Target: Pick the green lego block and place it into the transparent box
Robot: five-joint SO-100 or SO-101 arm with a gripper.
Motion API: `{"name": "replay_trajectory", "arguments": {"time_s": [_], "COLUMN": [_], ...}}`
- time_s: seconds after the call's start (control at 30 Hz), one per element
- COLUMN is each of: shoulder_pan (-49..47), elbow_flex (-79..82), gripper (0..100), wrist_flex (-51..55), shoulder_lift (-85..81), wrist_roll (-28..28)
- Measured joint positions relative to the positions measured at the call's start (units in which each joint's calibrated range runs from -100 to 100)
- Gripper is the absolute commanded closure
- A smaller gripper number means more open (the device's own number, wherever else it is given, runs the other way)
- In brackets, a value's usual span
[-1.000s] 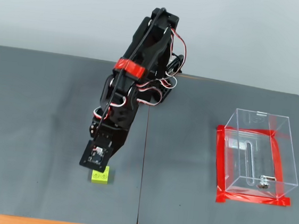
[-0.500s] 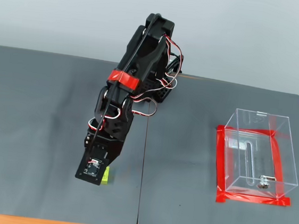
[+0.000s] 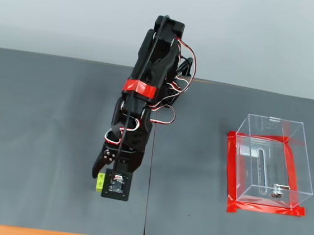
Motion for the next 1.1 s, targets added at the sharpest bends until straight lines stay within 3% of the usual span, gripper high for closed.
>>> {"name": "replay_trajectory", "arguments": {"time_s": [1.1], "shoulder_pan": [-0.22], "elbow_flex": [0.63], "gripper": [75], "wrist_flex": [-2.60], "shoulder_lift": [8.84], "wrist_roll": [0.15]}}
